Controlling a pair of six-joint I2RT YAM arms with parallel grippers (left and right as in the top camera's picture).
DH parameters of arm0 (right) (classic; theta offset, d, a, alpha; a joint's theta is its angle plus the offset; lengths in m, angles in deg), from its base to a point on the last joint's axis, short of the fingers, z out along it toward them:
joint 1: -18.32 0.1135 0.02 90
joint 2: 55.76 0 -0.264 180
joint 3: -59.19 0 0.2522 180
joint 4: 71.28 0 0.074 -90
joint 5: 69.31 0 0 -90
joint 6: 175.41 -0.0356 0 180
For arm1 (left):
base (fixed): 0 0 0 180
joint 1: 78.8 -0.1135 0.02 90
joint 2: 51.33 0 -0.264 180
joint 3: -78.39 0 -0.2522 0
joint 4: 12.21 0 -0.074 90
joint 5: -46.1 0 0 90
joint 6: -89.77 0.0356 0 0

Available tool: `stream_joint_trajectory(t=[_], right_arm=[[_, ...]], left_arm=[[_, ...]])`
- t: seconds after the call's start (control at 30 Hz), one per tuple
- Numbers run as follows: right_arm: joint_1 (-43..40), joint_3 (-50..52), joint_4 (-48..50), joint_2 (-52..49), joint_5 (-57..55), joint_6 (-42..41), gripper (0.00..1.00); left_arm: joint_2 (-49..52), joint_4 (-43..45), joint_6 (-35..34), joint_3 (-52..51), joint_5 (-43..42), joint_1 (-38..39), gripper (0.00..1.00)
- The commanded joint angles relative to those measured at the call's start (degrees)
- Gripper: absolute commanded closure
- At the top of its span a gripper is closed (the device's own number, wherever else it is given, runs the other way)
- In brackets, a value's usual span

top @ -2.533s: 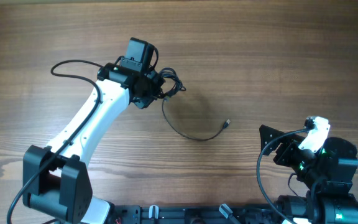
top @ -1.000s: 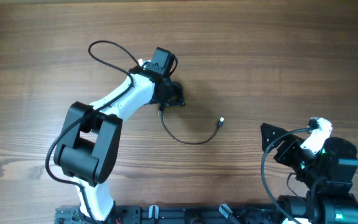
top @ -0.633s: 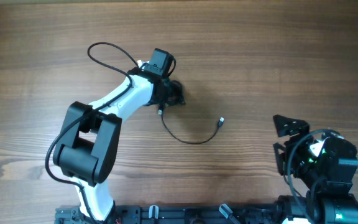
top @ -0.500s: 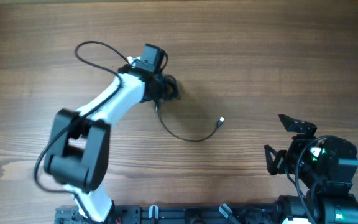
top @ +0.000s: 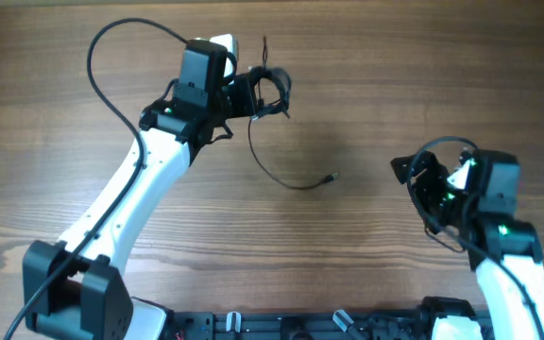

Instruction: Untangle cables

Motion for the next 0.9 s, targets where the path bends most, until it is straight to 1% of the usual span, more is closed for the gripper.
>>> stream_joint_trajectory(t=[0.0,0.03,0.07,0.13,0.2,0.23,0.27,0.3,0.33,0.37,0.4,0.43,0.47,0.5,0.53,0.6,0.67,0.7,0.73,0.77,0.8,0.83,0.87], right_arm=[[0.7,-1.3,13.1,-7.1,20.9,5.5,0.0],[1.8,-1.3,17.7,-9.0,26.1,6.7,0.0],[3.1,-1.3,20.4,-10.4,29.2,6.7,0.0],[5.4,-1.3,20.7,-12.7,28.7,5.8,0.0],[5.6,-1.3,20.5,-14.8,23.1,5.8,0.0],[5.6,-1.3,22.1,-15.4,23.8,4.2,0.0],[5.8,-1.3,27.5,-15.8,27.6,5.1,0.05],[6.9,-1.3,34.9,-15.9,32.5,5.2,0.14],[9.8,-1.3,44.0,-15.9,34.8,2.0,0.18],[12.1,-1.3,48.7,-15.9,34.6,0.5,0.18],[14.4,-1.3,52.0,-15.9,33.2,-0.7,0.18],[16.7,-1.3,53.8,-15.9,30.4,-2.2,0.21],[20.2,-1.3,54.2,-15.9,23.6,-5.8,0.29],[22.4,-1.3,54.3,-16.1,18.9,-8.6,0.32],[24.6,-1.3,54.5,-16.3,14.0,-11.2,0.33],[27.3,-1.3,54.5,-16.4,6.0,-17.0,0.38],[28.3,-1.3,54.5,-16.4,2.1,-22.2,0.43],[28.8,-1.3,54.4,-16.4,0.0,-23.9,0.46],[28.9,-1.3,54.4,-16.4,-0.7,-23.9,0.47],[28.8,-1.3,54.4,-16.5,-1.7,-23.8,0.48],[28.8,-1.3,54.3,-16.7,-3.1,-23.9,0.53],[28.8,-1.3,54.3,-16.9,-3.6,-24.5,0.55],[28.8,-1.3,54.3,-17.4,-3.7,-26.3,0.57]], left_arm=[[-1.3,3.1,2.2,0.8,-6.7,-0.2,0.96],[-1.3,3.2,1.9,0.8,-6.6,-0.1,0.96],[-1.3,3.1,0.6,0.8,-6.5,-0.1,0.96],[-1.3,2.8,-3.6,0.8,-5.8,-0.3,0.96],[-1.3,2.0,-8.8,0.8,-3.7,-0.3,0.96],[-1.3,1.5,-11.5,0.8,-2.6,-0.3,0.96],[-1.3,0.7,-15.4,0.8,-1.3,-0.3,0.96],[-1.3,0.3,-17.7,0.8,-0.9,-0.3,0.96],[-1.3,0.1,-21.7,0.8,-0.7,-0.2,0.96],[-1.3,0.2,-24.5,0.8,-0.1,-0.2,0.96],[-1.3,0.2,-26.9,0.8,0.9,0.1,0.96],[-1.3,0.2,-29.1,0.8,1.8,0.4,0.96],[-1.3,0.2,-31.6,0.8,2.2,1.0,0.96],[-1.3,0.1,-32.9,0.8,2.3,1.7,0.96],[-1.3,0.1,-33.0,0.8,2.3,2.6,0.96],[-1.3,-0.3,-33.0,0.8,2.5,4.9,0.96],[-1.3,-0.8,-35.9,0.8,2.7,6.5,0.96],[-1.3,-0.9,-38.4,0.8,2.7,7.4,0.96],[-1.3,-0.9,-39.7,0.8,2.7,8.0,0.96],[-1.3,-0.9,-40.1,0.8,2.7,8.5,0.96],[-1.3,-0.9,-40.1,0.8,2.7,9.1,0.96],[-1.3,-0.9,-40.1,0.8,2.7,9.3,0.96],[-1.3,-0.9,-40.3,0.8,2.7,9.4,0.96]])
